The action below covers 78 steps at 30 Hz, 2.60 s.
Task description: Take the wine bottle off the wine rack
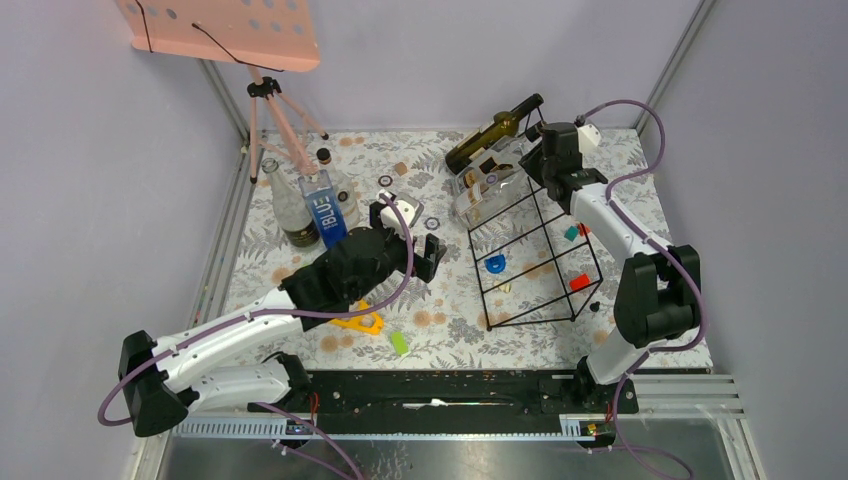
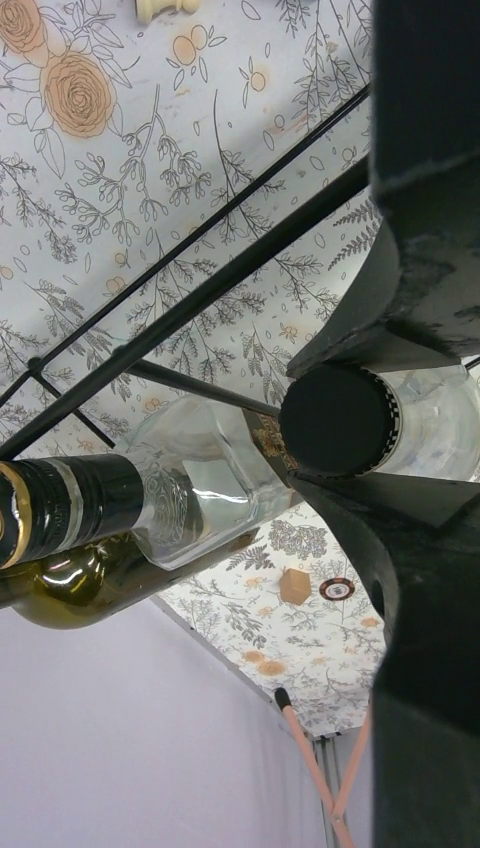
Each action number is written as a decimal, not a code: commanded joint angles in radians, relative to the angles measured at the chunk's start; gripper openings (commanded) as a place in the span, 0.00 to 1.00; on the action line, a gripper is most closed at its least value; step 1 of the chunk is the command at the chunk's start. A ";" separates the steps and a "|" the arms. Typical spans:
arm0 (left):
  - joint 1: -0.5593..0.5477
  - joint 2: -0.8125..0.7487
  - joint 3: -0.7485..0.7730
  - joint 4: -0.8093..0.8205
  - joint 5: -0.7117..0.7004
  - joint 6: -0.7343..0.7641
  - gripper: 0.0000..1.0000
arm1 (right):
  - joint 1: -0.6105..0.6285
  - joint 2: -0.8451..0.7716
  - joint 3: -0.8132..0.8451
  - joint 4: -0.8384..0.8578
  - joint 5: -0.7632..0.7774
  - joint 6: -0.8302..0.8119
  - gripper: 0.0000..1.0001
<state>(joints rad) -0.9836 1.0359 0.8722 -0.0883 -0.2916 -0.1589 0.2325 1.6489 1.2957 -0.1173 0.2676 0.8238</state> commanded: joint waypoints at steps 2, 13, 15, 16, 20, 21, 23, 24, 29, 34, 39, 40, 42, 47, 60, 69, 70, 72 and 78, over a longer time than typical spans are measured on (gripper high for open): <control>-0.004 -0.010 -0.018 0.055 -0.008 -0.007 0.91 | -0.004 -0.027 0.002 0.091 -0.005 -0.037 0.18; -0.004 0.008 -0.033 0.113 -0.035 0.061 0.95 | 0.014 -0.131 -0.040 0.183 -0.071 -0.095 0.00; -0.004 0.015 -0.033 0.123 -0.044 0.068 0.96 | 0.019 -0.139 -0.029 0.184 -0.095 -0.108 0.00; -0.004 0.016 -0.036 0.131 -0.049 0.075 0.97 | 0.024 -0.144 -0.024 0.183 -0.103 -0.116 0.00; -0.004 0.018 -0.049 0.167 -0.061 0.116 0.99 | 0.043 -0.162 -0.007 0.183 -0.124 -0.155 0.00; -0.004 0.018 -0.050 0.171 -0.067 0.124 0.99 | 0.048 -0.167 -0.003 0.181 -0.125 -0.167 0.00; -0.004 0.020 -0.050 0.176 -0.077 0.137 0.99 | 0.062 -0.179 0.005 0.177 -0.122 -0.191 0.00; -0.004 0.018 -0.050 0.175 -0.078 0.142 0.99 | 0.070 -0.186 0.007 0.176 -0.117 -0.209 0.00; -0.004 0.004 -0.068 0.181 -0.084 0.143 0.99 | 0.112 -0.207 0.035 0.150 -0.097 -0.282 0.00; -0.005 -0.010 -0.106 0.213 -0.082 0.149 0.99 | 0.149 -0.230 0.038 0.153 -0.093 -0.339 0.00; -0.005 -0.005 -0.111 0.217 -0.098 0.177 0.99 | 0.188 -0.223 0.065 0.154 -0.123 -0.373 0.00; -0.004 -0.004 -0.112 0.219 -0.106 0.182 0.99 | 0.198 -0.219 0.073 0.152 -0.131 -0.380 0.00; -0.004 -0.002 -0.115 0.231 -0.127 0.190 0.99 | 0.217 -0.211 0.091 0.145 -0.136 -0.396 0.00; -0.004 -0.015 -0.153 0.302 -0.165 0.206 0.99 | 0.265 -0.207 0.119 0.137 -0.131 -0.452 0.00; -0.004 -0.024 -0.223 0.423 -0.194 0.224 0.99 | 0.325 -0.208 0.169 0.070 -0.172 -0.508 0.00; -0.003 -0.067 -0.330 0.612 -0.087 0.231 0.99 | 0.352 -0.254 0.181 0.041 -0.215 -0.548 0.00; -0.003 -0.063 -0.335 0.628 -0.074 0.232 0.99 | 0.356 -0.259 0.181 0.039 -0.217 -0.551 0.00; -0.003 -0.049 -0.335 0.651 -0.049 0.242 0.99 | 0.364 -0.275 0.178 0.036 -0.220 -0.553 0.00; -0.004 0.013 -0.294 0.671 0.026 0.271 0.99 | 0.387 -0.324 0.136 0.059 -0.264 -0.553 0.00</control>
<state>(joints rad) -0.9836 1.0183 0.5404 0.4904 -0.3489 0.0883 0.5964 1.4551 1.3659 -0.2680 0.0650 0.2543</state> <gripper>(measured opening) 0.985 0.422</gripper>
